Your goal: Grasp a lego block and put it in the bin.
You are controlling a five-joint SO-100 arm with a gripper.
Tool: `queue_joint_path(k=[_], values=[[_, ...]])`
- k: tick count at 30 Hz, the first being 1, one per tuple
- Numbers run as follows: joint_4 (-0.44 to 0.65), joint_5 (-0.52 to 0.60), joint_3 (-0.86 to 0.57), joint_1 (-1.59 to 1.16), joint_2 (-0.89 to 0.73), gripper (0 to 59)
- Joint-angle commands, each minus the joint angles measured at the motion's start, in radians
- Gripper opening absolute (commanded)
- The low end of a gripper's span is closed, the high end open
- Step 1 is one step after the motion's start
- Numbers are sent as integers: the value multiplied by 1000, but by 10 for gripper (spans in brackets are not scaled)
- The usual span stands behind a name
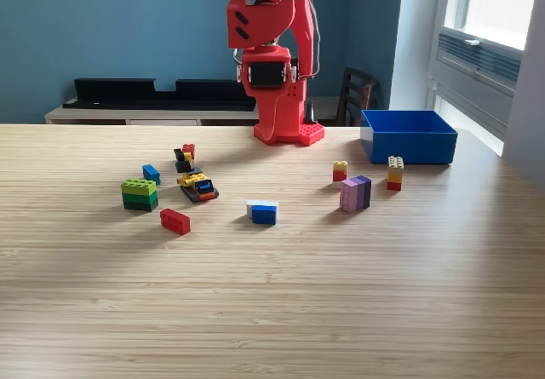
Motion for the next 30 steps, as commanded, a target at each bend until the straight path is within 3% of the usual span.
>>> queue_joint_path(k=[1, 20, 30], values=[[-21, 5, -11, 9, 67, 1], [-117, 2, 32, 6, 67, 1], [-121, -114, 48, -150, 66, 1]])
